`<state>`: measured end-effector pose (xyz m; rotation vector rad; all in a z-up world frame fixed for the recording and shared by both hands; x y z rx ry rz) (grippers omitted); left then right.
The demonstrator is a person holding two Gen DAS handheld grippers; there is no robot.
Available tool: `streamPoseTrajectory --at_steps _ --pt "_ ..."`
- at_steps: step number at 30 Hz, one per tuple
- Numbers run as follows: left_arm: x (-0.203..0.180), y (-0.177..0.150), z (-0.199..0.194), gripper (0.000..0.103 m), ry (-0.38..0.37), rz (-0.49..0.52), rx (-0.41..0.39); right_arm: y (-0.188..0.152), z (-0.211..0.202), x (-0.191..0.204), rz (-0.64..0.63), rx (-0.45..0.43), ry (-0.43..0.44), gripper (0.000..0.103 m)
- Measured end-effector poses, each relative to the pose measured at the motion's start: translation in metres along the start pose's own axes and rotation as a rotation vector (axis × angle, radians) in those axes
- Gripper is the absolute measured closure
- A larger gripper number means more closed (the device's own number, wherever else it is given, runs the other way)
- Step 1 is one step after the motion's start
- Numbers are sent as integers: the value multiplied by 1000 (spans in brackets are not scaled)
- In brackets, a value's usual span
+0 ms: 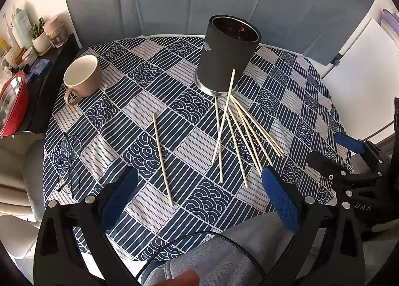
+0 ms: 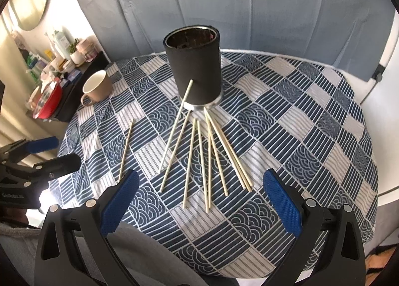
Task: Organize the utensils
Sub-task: 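Grasp the loose wooden stick with the left tool while the right tool grasps a leaning stick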
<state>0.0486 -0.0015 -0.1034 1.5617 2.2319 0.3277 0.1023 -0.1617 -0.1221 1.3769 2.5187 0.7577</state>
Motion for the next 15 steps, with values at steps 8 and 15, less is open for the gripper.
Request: streamPoseTrajectory --at_steps 8,15 --pt "1 3 11 6 3 -5 32 -4 21 12 4 67 110 8" --pt "3 5 28 6 -14 -22 86 -2 39 -3 56 113 118 8"
Point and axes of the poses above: each gripper's, at about its wrist camera, not at the fingertips, and z roughly the way its jaws point, x to its left, y to its top, the point moved 10 cm from there along z, roughly the way its jaws point, and after that the axes turned 4 degrees about -z, right-handed, at the moved point
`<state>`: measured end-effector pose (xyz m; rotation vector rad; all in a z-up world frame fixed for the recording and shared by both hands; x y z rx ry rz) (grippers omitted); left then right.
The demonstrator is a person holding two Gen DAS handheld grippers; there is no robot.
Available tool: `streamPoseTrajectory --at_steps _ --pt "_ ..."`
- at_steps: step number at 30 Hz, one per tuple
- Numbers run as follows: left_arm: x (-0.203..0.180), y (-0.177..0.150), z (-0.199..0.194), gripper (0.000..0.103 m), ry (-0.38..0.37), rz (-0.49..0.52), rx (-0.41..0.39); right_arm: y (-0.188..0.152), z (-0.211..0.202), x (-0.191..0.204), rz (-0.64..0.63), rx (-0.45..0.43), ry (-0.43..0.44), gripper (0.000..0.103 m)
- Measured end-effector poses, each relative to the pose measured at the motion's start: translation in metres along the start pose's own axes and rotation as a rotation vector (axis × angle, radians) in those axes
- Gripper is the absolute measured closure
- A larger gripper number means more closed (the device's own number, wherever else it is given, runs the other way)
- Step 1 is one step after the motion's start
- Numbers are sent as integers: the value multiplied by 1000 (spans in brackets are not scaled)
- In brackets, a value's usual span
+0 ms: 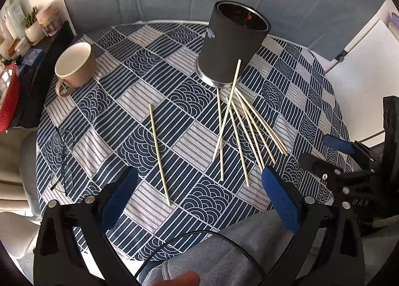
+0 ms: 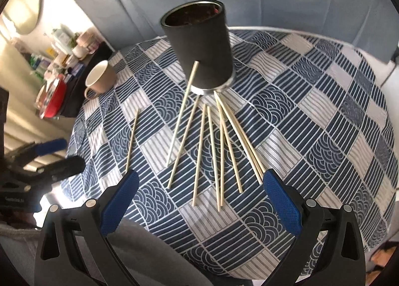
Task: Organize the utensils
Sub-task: 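Grasp the loose wooden stick with the left tool while the right tool grasps a leaning stick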
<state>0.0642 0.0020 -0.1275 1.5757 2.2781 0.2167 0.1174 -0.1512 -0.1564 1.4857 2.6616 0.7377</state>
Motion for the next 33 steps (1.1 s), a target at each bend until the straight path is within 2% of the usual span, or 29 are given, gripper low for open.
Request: streamPoseTrajectory --at_steps 3,6,11,12,13,14,15,20,25,33 --pt "5 1 9 6 -5 -18 29 1 15 -23 72 44 17 8" --pt "10 2 18 6 -13 -42 67 7 24 -47 101 43 -23 9" --pt "19 5 32 6 -16 -73 113 19 42 -72 68 56 -67 10" --pt "21 6 34 6 -17 -78 119 20 46 -75 55 65 -77 13" --pt "24 8 38 6 -16 -86 130 22 50 -79 45 71 -87 27" --pt "26 8 40 6 -15 -92 137 24 55 -83 34 80 -101 38" --pt "29 9 44 6 -10 -98 143 25 61 -89 29 92 -117 43" --pt "52 13 71 6 64 -93 167 27 90 -93 -39 152 -99 43" --pt "75 10 104 6 146 -89 217 32 110 -96 -143 199 -154 45" --pt "95 10 135 6 179 -133 250 36 129 -83 -269 250 -171 47"
Point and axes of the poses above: each gripper's, at about its wrist camera, not at the fingertips, and z roughly the way its jaws point, x to its left, y to its top, the point moved 10 cm from there along z, roughly the way its jaws point, and after that the axes turned 4 degrees about -z, right-handed, at the moved point
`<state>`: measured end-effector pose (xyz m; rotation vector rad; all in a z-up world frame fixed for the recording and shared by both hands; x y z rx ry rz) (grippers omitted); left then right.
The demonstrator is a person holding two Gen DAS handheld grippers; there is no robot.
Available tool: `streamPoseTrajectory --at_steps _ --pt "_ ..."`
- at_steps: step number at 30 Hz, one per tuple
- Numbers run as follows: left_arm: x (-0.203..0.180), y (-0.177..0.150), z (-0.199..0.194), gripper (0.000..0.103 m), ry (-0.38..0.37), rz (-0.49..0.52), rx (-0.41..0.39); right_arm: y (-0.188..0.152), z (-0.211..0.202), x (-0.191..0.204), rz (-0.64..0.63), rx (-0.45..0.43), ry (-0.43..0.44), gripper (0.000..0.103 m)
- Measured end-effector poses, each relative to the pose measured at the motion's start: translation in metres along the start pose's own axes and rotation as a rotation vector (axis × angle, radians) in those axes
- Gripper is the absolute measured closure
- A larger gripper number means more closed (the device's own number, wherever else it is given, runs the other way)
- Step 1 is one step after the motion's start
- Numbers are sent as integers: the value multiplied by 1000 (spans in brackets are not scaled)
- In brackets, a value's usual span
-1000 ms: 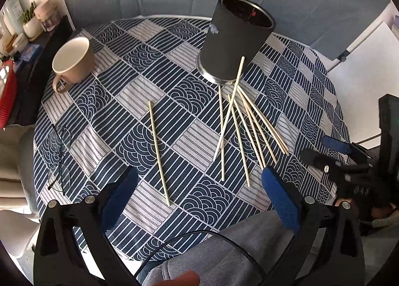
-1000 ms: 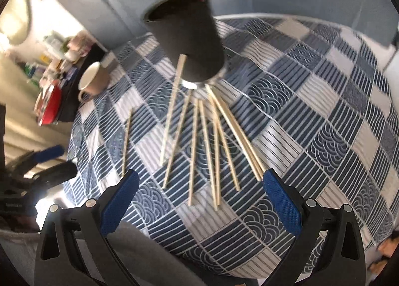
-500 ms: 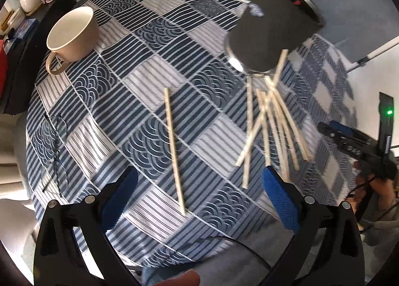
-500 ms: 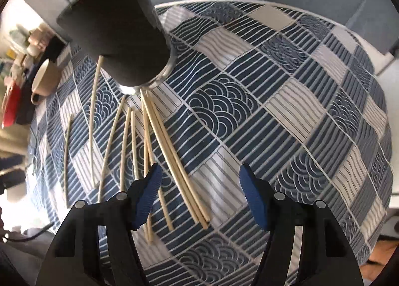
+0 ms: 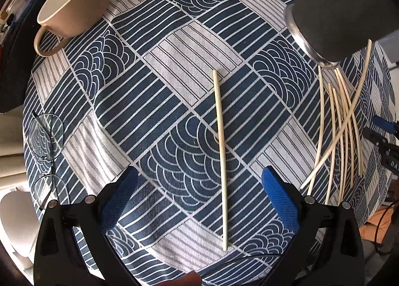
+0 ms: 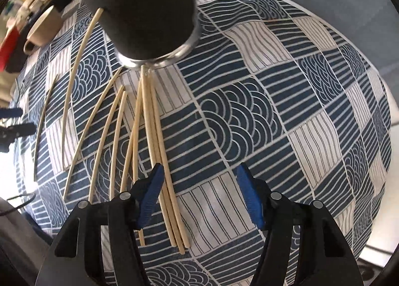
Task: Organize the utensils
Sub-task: 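Grasp the loose wooden stick with the left tool while the right tool grasps a leaning stick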
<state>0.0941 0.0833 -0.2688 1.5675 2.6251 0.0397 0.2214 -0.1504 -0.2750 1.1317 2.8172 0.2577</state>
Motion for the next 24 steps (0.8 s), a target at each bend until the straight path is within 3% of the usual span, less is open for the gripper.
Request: streamPoseTrajectory --at_steps 7,11,16,17,18,24 --pt "3 7 20 6 30 2 7 6 12 9 -47 34 -47 48" --pt "4 9 24 6 43 -6 16 3 17 10 -45 55 -28 48" --pt "5 15 31 4 56 7 -25 7 24 15 -73 66 -44 49" --pt "3 16 31 4 54 2 -30 8 25 17 -76 70 -27 50" --pt "4 17 29 4 55 -6 -36 8 26 22 -86 71 8 59" --pt "8 11 31 4 56 13 -94 2 22 29 -163 33 36 67"
Point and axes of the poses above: each gripper's, at about its wrist camera, not at the fingertips, and z roughly the way its jaws point, x to its left, y to its top, the point moved 10 cm from there along z, roughly the way its jaws point, and after that the axes turned 4 degrees about -z, right-handed, at the moved point
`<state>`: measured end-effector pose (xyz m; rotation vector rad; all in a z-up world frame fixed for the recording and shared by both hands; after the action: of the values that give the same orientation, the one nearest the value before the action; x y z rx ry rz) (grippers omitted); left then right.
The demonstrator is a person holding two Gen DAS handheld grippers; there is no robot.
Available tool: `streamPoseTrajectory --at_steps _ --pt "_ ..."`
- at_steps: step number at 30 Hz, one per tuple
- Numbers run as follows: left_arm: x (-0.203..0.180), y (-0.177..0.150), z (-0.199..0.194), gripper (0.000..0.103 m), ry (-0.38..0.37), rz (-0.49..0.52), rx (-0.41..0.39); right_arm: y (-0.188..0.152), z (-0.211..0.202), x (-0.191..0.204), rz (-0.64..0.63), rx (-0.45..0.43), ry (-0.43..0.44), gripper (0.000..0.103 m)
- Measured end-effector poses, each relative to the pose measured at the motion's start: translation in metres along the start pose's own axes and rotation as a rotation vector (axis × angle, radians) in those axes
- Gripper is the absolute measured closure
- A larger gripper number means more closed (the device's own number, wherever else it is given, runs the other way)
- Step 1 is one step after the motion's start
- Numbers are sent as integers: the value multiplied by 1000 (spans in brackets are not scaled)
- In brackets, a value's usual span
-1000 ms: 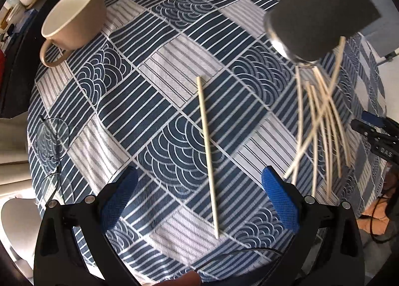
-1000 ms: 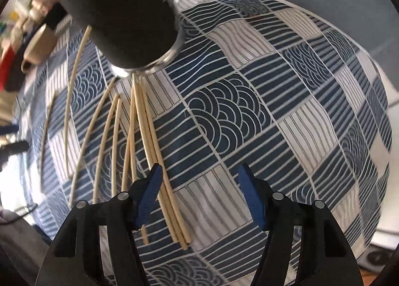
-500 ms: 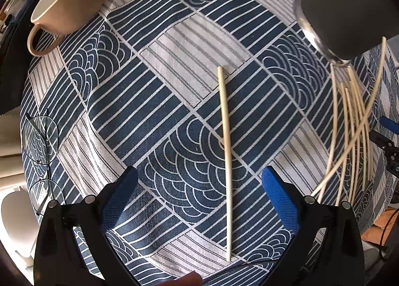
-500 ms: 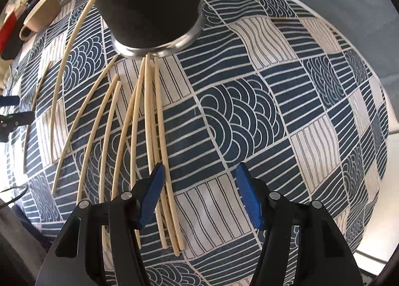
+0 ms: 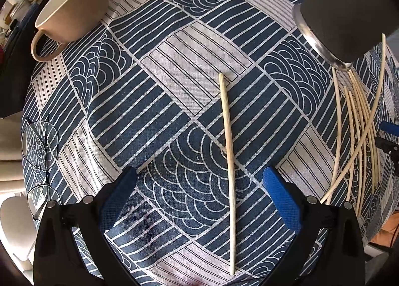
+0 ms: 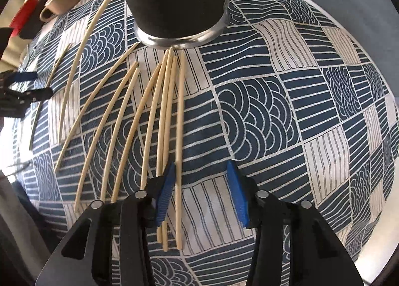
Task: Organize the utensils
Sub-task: 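Grasp the loose wooden stick with the left tool while the right tool grasps a leaning stick, then lift both held sticks upright and carry them over the black holder's opening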
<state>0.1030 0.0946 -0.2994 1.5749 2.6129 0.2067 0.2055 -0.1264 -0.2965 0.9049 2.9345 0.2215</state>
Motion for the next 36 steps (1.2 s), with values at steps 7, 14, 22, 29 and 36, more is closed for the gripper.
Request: streamPoseTrajectory --at_steps 7,14,22,29,36 --pt "6 -16 -2 23 -5 38 -36 -9 1 -12 41 16 -11 97" --pt "24 -34 -24 81 -18 97 -22 -17 5 -23 157 7 75 98" --pt "56 -69 -15 99 -97 27 66 -60 -15 -27 267 -44 131 99" --pt "76 -85 -38 99 -117 26 19 -84 -48 -19 349 -144 206 98" --pt "74 -73 -75 98 -126 54 -72 -57 -100 -34 379 -287 228 98"
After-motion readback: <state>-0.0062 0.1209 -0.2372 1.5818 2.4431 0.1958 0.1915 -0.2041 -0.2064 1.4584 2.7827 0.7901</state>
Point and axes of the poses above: each gripper's, at about its wrist camera, not at the fingertips, and z roughly the way its jaws point, x to its left, y to its top, the point moved 10 cm from there along z, roughly the way its jaws point, and after that the axes turned 4 degrees about -z, right-handed, at the moved point
